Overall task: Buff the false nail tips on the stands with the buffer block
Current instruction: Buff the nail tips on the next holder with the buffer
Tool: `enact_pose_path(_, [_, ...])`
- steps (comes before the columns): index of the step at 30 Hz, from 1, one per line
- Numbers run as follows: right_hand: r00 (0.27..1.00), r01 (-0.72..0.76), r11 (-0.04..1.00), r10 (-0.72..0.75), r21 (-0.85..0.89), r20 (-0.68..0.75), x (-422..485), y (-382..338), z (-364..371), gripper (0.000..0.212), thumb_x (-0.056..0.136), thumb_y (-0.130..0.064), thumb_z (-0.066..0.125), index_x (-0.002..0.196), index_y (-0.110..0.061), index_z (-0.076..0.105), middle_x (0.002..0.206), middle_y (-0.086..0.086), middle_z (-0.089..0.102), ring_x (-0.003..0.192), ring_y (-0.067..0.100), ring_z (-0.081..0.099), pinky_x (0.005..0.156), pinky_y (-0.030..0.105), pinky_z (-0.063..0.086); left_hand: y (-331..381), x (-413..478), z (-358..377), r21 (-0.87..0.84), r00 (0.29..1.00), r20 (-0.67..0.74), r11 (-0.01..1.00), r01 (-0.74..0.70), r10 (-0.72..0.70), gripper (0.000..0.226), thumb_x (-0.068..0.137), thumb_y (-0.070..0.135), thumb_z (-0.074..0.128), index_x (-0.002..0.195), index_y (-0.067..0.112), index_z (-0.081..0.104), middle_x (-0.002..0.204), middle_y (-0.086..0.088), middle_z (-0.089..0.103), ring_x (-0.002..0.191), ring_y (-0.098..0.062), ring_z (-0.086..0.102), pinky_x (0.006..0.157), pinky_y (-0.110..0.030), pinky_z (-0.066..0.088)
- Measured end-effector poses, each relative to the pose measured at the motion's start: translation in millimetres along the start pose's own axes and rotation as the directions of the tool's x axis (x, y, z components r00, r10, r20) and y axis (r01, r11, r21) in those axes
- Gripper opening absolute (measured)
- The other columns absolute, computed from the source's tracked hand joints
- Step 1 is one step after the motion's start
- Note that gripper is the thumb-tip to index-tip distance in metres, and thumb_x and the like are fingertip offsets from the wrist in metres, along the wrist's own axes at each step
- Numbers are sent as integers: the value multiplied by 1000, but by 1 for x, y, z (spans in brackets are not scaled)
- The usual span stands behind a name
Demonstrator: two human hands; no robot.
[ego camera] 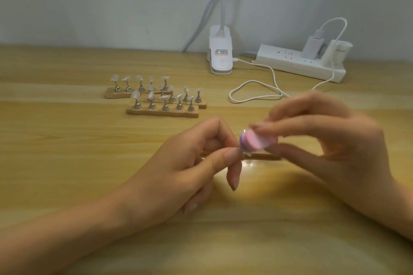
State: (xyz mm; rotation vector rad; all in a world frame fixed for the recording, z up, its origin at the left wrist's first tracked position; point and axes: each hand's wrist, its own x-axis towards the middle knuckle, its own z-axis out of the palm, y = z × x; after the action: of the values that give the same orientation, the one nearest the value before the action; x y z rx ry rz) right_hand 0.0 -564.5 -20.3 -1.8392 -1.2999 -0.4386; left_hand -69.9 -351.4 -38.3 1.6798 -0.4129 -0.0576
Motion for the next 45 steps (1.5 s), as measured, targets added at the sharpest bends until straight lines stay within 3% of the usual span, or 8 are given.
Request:
enact_pose_path(4, [995,69,997,-68,-18,67,-2,-3,5,17,88,-18,76,104,-17,73,100,-1,65,84,15,65,73,28,51,1,0,1,-6,1000,-12,1000,3,-3,13,93,33,58,86,22,54,71,7,66,30,-4,36,36,-9,27])
enact_pose_path(8, [999,12,1000,-13,29,34,0,-5,3,20,82,-16,74,102,-15,73,98,1,67,84,13,67,73,27,52,1,3,-1,-70,999,-46,997,17,-20,16,96,28,58,87,16,51,67,4,65,29,-7,34,35,-10,26])
enact_pose_path(12, [990,110,994,-112,25,87,-3,-11,6,17,85,-16,77,102,-15,76,97,1,69,86,15,65,80,23,48,0,2,0,-108,1000,-13,994,17,-19,15,97,29,59,86,20,53,70,5,66,29,-6,35,35,-10,26])
enact_pose_path(15, [999,8,999,-6,50,-33,1,-3,1,21,85,-18,74,106,-19,69,98,1,65,89,19,65,73,32,51,1,2,0,-64,1000,30,998,0,2,17,97,33,58,88,20,52,74,0,69,29,-6,36,35,-12,27])
enact_pose_path(21, [1000,-16,999,17,51,-19,1,-2,4,19,87,-20,73,106,-20,70,101,2,66,90,21,66,72,34,52,0,0,1,-2,998,58,1000,-16,16,17,100,33,50,92,18,50,78,-3,71,28,-5,38,35,-14,27])
enact_pose_path(25, [998,37,999,-39,38,55,1,-5,6,18,88,-21,73,105,-20,72,103,-2,64,91,12,65,80,22,50,-1,0,1,-11,999,44,1000,-21,21,16,101,30,50,90,18,49,74,0,70,28,-5,37,36,-11,25])
enact_pose_path(29, [999,-30,995,32,95,-20,3,-1,5,20,86,-19,75,106,-20,70,101,3,66,90,22,67,74,36,53,0,0,1,-5,998,59,1000,-22,22,16,100,32,48,92,18,49,76,-1,70,28,-4,37,36,-11,26])
enact_pose_path(45, [999,-5,998,2,67,35,2,6,2,18,88,-19,72,106,-20,71,103,2,65,92,21,68,76,36,53,0,0,1,10,999,53,1000,-11,10,16,102,30,49,90,20,49,75,-1,70,28,-5,37,36,-12,26])
